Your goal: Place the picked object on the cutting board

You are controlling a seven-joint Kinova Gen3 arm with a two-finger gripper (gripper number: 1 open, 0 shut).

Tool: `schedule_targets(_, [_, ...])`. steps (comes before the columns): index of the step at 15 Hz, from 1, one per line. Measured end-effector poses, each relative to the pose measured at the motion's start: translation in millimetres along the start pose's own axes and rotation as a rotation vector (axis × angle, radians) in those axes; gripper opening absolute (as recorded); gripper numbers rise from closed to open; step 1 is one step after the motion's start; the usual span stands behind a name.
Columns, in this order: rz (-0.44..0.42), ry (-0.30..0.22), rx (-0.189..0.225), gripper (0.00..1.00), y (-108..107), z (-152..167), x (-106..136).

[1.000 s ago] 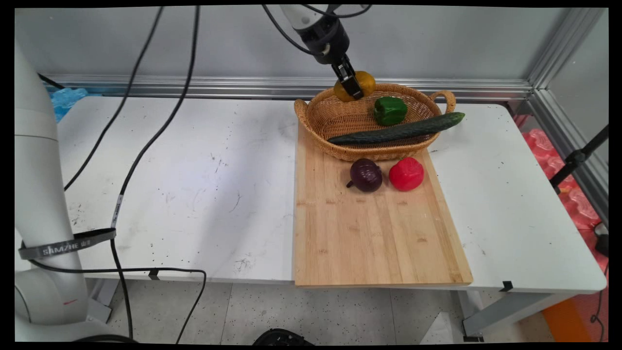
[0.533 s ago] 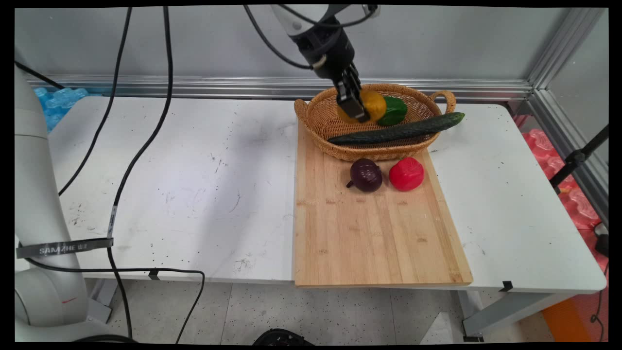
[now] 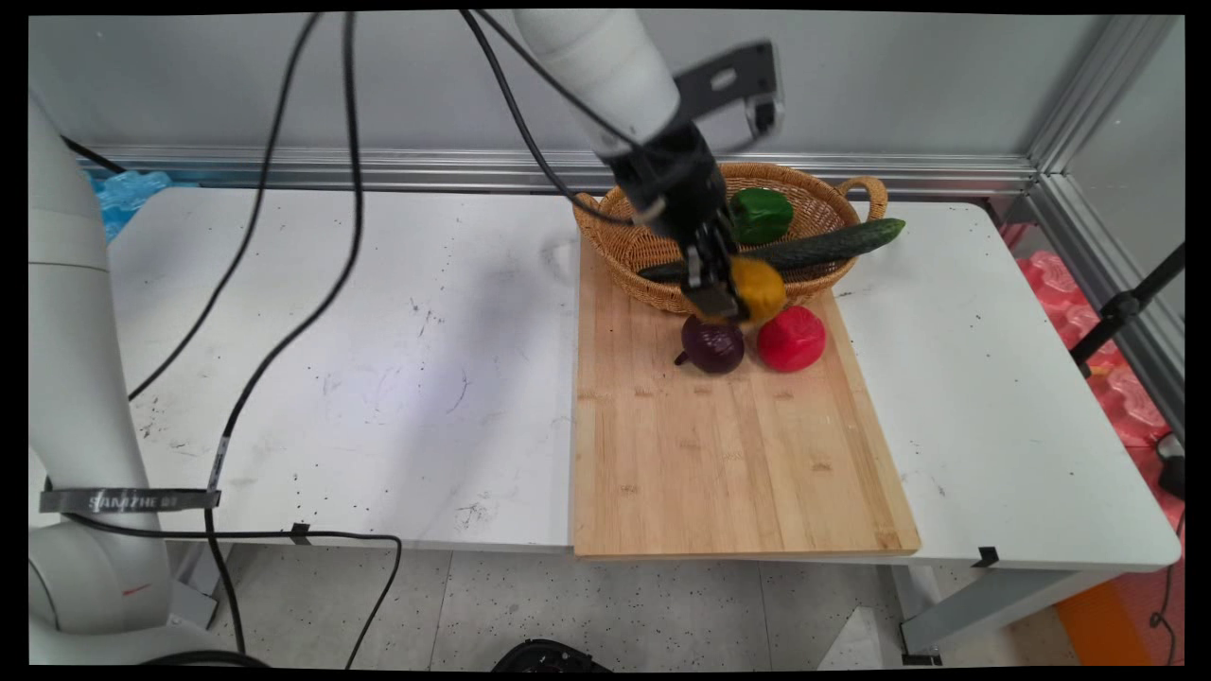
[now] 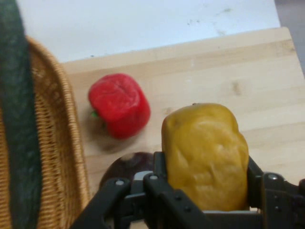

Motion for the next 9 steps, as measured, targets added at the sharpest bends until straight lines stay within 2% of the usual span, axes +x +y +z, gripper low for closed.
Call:
schedule_targets(4, [0.030, -0.019, -0.017, 0.00, 11, 43, 3])
schedule_targets(9, [0.065, -0.045, -0.034, 0.00, 15, 100, 6])
